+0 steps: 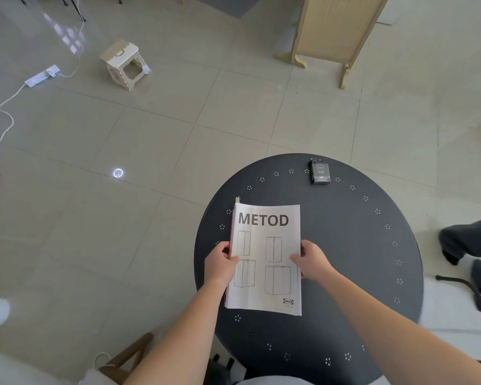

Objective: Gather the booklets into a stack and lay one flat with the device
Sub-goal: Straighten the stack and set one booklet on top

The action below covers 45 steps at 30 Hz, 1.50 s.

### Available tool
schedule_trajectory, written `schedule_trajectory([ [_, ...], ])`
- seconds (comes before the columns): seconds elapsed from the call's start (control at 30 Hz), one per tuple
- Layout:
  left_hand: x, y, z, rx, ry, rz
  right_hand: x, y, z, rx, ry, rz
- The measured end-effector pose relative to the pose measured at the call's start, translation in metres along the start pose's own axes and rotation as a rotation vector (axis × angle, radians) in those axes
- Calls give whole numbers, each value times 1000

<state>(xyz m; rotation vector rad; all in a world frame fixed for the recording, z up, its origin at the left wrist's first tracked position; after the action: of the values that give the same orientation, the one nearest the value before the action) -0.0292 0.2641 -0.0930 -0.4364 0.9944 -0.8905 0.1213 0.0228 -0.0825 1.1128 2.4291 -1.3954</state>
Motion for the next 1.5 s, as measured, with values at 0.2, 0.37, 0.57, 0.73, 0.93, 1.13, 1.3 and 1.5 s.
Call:
schedule_trajectory([
  [0.2, -13, 1, 0, -15, 0, 115, -1, 5, 4, 19, -58, 43],
  [0.37, -13, 0, 3, -36, -13, 164, -10, 3, 3, 45, -60, 142],
  [0.57, -9, -9, 3, -30, 17, 228, -2, -6, 4, 79, -73, 141],
  [0.73, -11, -8, 5, -42, 74, 219, -4, -8, 5, 75, -101, 114],
  [0.93, -5, -24, 19, 41, 301, 314, -7, -12, 6, 68, -110, 83],
  [1.13, 43, -42, 59, 439, 581, 277, -15, -18, 17, 57, -117, 78],
  [1.3, 87, -41, 64, 555, 687, 168, -25, -19, 33, 52, -129, 90],
  [1.5, 103, -26, 48, 557, 701, 225, -27, -11, 47, 33, -128, 106],
])
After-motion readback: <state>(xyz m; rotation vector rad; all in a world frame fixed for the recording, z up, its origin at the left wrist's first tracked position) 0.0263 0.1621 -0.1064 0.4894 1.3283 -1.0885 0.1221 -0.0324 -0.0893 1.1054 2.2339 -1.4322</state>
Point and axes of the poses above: each hand's wrist, its own y-axis towards the middle knuckle, its own x-axis out of the palm, z = x × y, the point moved 9 cm from there along y, towards the middle knuckle, and after that the axes turned 6 degrees about -x, right-handed, at the moved point
